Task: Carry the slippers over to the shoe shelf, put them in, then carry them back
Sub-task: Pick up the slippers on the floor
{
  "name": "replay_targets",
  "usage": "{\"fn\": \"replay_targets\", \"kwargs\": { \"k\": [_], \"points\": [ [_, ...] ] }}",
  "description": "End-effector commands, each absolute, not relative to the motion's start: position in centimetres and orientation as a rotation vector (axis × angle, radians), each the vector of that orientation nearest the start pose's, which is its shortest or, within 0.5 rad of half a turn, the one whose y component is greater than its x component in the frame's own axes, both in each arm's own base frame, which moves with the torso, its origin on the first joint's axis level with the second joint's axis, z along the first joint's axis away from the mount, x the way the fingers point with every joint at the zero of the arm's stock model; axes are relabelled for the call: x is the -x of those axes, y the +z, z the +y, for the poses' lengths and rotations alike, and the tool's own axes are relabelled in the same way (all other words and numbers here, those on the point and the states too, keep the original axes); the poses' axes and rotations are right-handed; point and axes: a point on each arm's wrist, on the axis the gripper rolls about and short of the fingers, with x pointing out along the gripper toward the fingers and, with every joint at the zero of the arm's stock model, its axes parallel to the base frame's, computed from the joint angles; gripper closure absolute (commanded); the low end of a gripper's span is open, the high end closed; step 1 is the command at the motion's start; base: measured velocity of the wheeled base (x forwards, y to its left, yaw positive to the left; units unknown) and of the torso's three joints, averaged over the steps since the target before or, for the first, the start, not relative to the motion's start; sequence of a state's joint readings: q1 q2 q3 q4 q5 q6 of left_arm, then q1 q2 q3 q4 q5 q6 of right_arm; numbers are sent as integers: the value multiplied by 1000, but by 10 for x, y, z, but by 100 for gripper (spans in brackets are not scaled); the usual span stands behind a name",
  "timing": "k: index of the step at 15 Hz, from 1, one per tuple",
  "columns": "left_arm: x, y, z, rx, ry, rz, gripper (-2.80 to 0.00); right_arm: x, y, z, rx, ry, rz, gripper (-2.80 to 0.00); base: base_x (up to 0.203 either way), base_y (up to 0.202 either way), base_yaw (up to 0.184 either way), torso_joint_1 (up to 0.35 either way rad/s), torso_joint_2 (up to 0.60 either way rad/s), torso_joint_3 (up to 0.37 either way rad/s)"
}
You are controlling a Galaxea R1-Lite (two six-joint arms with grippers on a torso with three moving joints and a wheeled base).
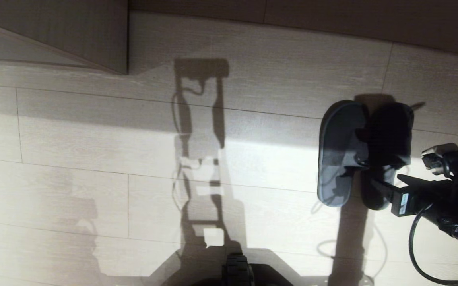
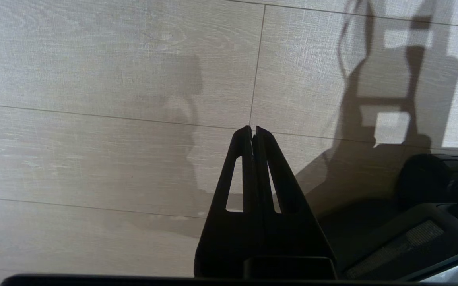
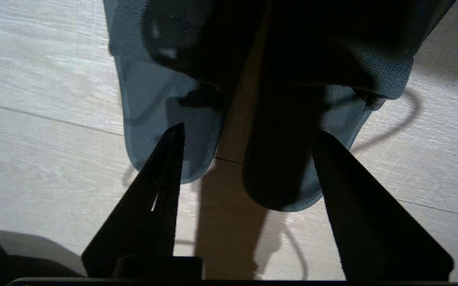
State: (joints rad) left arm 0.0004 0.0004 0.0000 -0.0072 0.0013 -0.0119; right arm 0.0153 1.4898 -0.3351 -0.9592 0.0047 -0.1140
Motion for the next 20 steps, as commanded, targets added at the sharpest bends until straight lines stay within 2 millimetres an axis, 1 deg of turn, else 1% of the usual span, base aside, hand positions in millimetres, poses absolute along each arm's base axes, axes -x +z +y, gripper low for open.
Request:
{"fn": "replay_targets", "kwargs": {
  "k": [1, 3, 5, 6, 7, 10, 13, 15, 16, 18, 20],
  "points": [
    [23, 76, 0, 12, 3, -8, 0, -230, 132, 4, 115, 22, 220, -280, 0, 0, 0, 0, 0, 0],
    [23, 76, 0, 12, 2, -8, 0, -242, 120, 3, 115, -16, 194, -280, 0, 0, 0, 0, 0, 0],
    [23, 76, 0, 12, 3, -8, 0, -255, 115, 3, 114, -55, 94, -280, 0, 0, 0, 0, 0, 0],
    [23, 76, 0, 12, 3, -8, 0, -257, 112, 4, 111, -63, 57, -280, 0, 0, 0, 0, 0, 0],
    [23, 76, 0, 11, 3, -8, 0, -257, 110, 6, 105, -61, 59, -280, 0, 0, 0, 0, 0, 0],
    [23, 76, 0, 11, 3, -8, 0, -264, 103, 8, 65, -52, 74, -280, 0, 0, 0, 0, 0, 0],
    [23, 76, 0, 11, 3, -8, 0, -270, 109, 14, 9, -40, 36, -280, 0, 0, 0, 0, 0, 0],
    [23, 76, 0, 11, 3, -8, 0, -281, 111, 14, 2, -43, 11, -280, 0, 0, 0, 0, 0, 0],
    [23, 76, 0, 11, 3, -9, 0, -284, 112, 14, 2, -42, 0, -280, 0, 0, 0, 0, 0, 0],
    [23, 76, 0, 11, 3, -9, 0, -298, 127, 15, 3, -41, -76, -280, 0, 0, 0, 0, 0, 0],
    [23, 76, 0, 11, 2, -8, 0, -304, 127, 16, 4, -39, -86, -280, 0, 0, 0, 0, 0, 0]
  ]
}}
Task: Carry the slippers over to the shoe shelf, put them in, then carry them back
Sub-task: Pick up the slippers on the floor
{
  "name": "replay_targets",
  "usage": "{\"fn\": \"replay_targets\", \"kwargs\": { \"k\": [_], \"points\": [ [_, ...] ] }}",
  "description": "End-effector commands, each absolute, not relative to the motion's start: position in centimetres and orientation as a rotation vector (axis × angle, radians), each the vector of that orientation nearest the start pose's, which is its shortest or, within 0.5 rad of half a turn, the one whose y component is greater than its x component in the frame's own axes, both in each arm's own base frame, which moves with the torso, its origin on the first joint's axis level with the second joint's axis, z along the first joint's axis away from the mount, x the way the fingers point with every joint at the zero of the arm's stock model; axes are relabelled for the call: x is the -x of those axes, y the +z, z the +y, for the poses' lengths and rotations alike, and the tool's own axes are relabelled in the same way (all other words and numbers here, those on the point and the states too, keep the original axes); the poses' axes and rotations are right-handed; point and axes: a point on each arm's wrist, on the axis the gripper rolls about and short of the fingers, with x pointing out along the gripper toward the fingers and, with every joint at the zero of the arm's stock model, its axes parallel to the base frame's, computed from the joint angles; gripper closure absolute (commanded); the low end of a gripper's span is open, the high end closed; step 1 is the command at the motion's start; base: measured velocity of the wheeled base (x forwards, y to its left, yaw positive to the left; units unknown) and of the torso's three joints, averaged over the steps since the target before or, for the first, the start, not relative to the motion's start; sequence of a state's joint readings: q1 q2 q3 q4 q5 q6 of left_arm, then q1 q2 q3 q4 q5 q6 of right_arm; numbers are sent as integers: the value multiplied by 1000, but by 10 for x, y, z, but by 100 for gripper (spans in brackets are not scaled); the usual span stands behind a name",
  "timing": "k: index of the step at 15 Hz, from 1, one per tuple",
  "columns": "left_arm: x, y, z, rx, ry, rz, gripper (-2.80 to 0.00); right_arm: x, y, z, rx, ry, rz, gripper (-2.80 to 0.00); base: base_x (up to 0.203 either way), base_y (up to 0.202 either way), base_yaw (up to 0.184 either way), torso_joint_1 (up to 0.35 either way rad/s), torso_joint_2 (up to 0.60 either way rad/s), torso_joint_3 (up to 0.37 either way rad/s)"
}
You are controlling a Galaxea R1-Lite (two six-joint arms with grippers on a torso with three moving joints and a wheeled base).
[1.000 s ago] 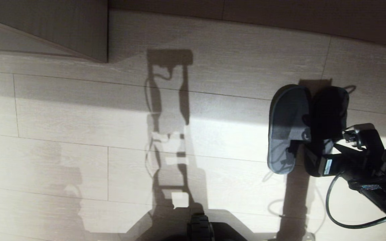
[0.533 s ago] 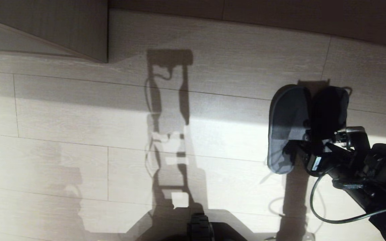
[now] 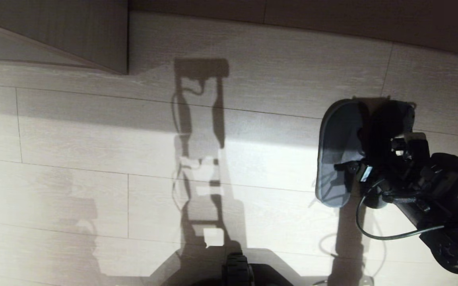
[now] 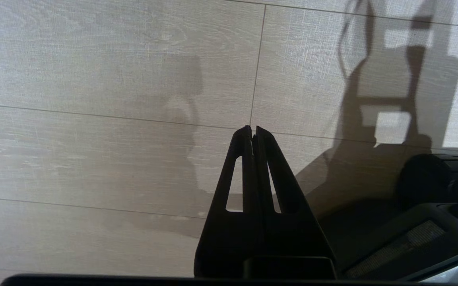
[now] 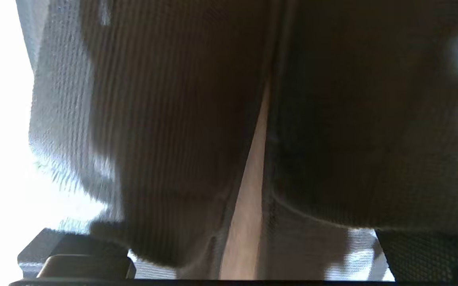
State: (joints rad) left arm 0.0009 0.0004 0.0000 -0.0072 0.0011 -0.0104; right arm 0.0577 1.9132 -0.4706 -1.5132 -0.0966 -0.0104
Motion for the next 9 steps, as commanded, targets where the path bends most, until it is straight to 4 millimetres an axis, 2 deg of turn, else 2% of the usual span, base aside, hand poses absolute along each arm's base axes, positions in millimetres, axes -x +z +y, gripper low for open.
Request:
{"fn": "replay_targets", "kwargs": {
  "k": [1, 3, 4, 9],
  "points": [
    [23, 76, 0, 11, 3, -9, 0, -305, 127, 16, 4, -39, -87, -280, 0, 0, 0, 0, 0, 0],
    [23, 76, 0, 11, 2, -8, 0, -308, 125, 15, 2, -39, -86, -280, 0, 0, 0, 0, 0, 0],
    [23, 76, 0, 11, 3, -9, 0, -313, 124, 15, 1, -40, -90, 0, 0, 0, 0, 0, 0, 0],
    [23, 76, 0, 11, 2, -8, 0, -318, 121, 15, 1, -40, -87, 0, 0, 0, 0, 0, 0, 0]
  ]
}}
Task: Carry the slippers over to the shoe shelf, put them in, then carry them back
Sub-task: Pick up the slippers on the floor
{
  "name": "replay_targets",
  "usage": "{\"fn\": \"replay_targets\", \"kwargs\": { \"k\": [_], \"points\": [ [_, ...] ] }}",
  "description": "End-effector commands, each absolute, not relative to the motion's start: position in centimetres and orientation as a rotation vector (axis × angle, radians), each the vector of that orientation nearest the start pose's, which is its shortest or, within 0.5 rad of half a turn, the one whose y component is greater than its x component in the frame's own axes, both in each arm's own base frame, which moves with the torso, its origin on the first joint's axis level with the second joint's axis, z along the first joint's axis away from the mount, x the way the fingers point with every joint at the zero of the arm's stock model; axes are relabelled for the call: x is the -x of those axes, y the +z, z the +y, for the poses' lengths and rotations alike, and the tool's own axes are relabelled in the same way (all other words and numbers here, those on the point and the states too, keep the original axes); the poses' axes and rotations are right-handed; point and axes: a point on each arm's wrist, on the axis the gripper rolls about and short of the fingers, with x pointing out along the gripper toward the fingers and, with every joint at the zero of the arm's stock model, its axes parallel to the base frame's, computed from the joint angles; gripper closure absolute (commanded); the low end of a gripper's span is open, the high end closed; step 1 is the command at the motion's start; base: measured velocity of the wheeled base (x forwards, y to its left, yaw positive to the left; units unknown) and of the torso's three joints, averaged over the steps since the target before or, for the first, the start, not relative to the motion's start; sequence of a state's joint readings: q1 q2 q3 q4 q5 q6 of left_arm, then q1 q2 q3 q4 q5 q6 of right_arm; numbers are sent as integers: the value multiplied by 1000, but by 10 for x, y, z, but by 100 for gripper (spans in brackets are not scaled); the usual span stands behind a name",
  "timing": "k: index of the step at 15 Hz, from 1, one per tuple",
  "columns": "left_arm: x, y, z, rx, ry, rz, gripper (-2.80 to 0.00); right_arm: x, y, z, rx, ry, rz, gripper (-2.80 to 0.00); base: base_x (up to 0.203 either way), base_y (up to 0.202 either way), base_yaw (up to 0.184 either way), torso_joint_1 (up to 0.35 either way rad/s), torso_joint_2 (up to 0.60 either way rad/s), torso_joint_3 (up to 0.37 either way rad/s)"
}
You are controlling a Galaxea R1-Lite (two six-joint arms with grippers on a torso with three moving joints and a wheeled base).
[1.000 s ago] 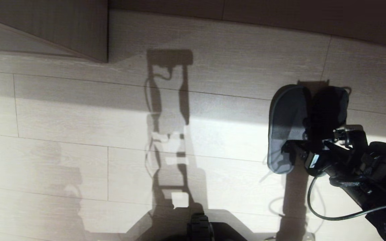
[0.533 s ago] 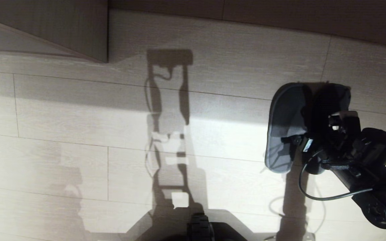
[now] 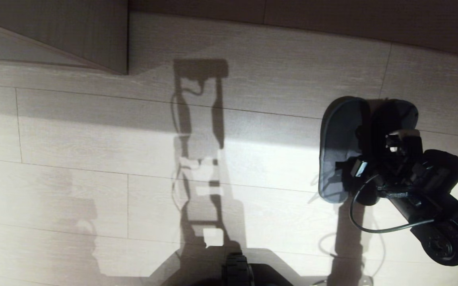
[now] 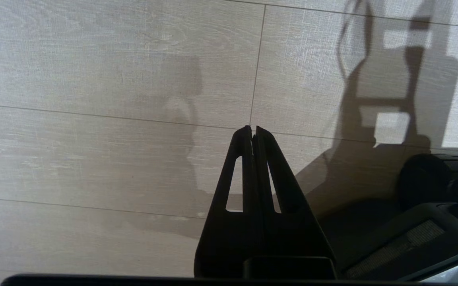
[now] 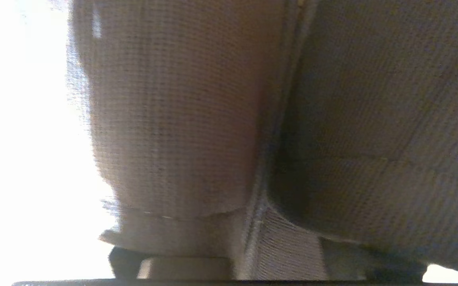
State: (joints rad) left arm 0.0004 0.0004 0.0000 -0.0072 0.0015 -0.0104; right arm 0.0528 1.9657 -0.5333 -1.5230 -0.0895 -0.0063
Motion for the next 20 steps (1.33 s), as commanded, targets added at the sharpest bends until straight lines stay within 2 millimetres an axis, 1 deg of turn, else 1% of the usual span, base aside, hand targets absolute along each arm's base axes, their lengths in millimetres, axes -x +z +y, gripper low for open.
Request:
{"fn": "replay_targets", "kwargs": {
  "k": [1, 7, 10, 11, 12, 14, 17, 18, 20],
  "points": [
    [23, 76, 0, 11, 2, -8, 0, -317, 122, 14, -1, -8, -88, 0, 0, 0, 0, 0, 0, 0],
    [23, 76, 0, 11, 3, -8, 0, -313, 125, 10, -4, -5, -92, 0, 0, 0, 0, 0, 0, 0],
    [23, 76, 0, 12, 2, -8, 0, -285, 153, 9, -2, 24, -164, 0, 0, 0, 0, 0, 0, 0],
    [23, 76, 0, 11, 3, -8, 0, -273, 165, 9, 1, 38, -198, 0, 0, 0, 0, 0, 0, 0],
    [23, 76, 0, 11, 2, -9, 0, -260, 173, 9, 5, 53, -217, 0, 0, 0, 0, 0, 0, 0],
    [23, 76, 0, 11, 3, -8, 0, -232, 172, 9, 13, 96, -200, 0, 0, 0, 0, 0, 0, 0],
    [23, 76, 0, 11, 3, -8, 0, -195, 185, 8, 23, 128, -259, 0, 0, 0, 0, 0, 0, 0],
    [23, 76, 0, 11, 3, -8, 0, -185, 187, 8, 27, 136, -268, 0, 0, 0, 0, 0, 0, 0],
    [23, 76, 0, 11, 1, -9, 0, -180, 183, 8, 29, 143, -234, 0, 0, 0, 0, 0, 0, 0]
  ]
}}
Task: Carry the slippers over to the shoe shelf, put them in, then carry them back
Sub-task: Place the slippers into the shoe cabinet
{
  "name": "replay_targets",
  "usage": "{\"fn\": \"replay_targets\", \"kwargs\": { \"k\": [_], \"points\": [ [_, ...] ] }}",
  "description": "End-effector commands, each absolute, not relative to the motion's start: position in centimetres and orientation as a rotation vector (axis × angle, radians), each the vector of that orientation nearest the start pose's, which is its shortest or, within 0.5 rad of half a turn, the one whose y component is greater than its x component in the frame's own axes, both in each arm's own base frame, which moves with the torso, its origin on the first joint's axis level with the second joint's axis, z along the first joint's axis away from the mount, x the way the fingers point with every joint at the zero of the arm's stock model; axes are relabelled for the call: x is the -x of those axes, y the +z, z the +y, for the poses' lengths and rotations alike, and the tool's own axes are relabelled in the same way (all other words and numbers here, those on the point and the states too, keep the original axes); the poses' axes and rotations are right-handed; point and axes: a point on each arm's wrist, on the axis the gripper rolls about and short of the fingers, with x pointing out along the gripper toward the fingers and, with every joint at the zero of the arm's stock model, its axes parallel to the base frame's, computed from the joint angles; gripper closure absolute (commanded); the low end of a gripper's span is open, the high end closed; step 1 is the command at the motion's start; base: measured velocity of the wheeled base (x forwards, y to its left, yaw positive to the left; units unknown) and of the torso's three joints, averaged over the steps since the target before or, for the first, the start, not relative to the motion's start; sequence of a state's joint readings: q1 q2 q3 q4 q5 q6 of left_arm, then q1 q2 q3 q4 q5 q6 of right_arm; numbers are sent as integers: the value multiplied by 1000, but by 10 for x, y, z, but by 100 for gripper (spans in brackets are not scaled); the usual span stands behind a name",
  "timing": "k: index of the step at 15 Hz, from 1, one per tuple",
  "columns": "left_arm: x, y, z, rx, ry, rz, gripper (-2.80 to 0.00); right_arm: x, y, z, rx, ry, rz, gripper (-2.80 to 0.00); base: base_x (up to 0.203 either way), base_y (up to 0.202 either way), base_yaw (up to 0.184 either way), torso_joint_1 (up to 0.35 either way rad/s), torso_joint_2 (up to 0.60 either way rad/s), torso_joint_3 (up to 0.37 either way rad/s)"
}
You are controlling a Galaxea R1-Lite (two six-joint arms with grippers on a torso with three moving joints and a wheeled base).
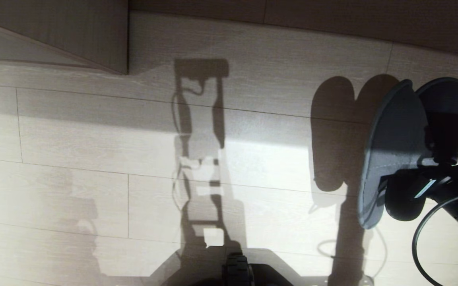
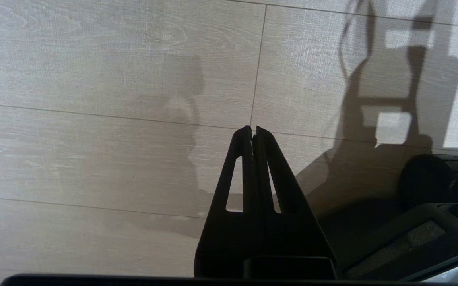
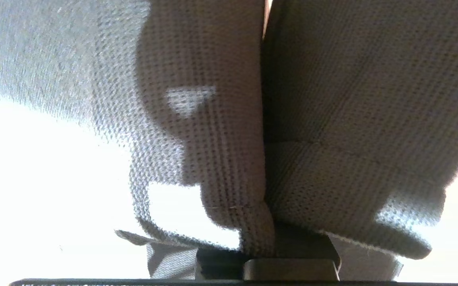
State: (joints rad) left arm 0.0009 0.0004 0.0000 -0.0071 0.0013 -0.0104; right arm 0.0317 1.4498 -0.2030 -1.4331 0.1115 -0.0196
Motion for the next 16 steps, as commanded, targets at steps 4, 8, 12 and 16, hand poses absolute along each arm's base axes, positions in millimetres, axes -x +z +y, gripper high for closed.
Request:
{"fn": "replay_targets", "kwargs": {
  "k": [4, 8, 12, 16],
  "points": [
    [23, 76, 0, 11, 1, -9, 0, -110, 202, 6, 43, 145, -317, 0, 0, 0, 0, 0, 0, 0],
    [23, 76, 0, 11, 3, -11, 0, -28, 199, 4, 69, 171, -341, 0, 0, 0, 0, 0, 0, 0],
    [23, 76, 0, 11, 1, -11, 0, 30, 176, 3, 88, 192, -253, 0, 0, 0, 0, 0, 0, 0],
    [23, 76, 0, 11, 3, -8, 0, 40, 155, 2, 81, 126, -245, 0, 0, 0, 0, 0, 0, 0]
  ]
}}
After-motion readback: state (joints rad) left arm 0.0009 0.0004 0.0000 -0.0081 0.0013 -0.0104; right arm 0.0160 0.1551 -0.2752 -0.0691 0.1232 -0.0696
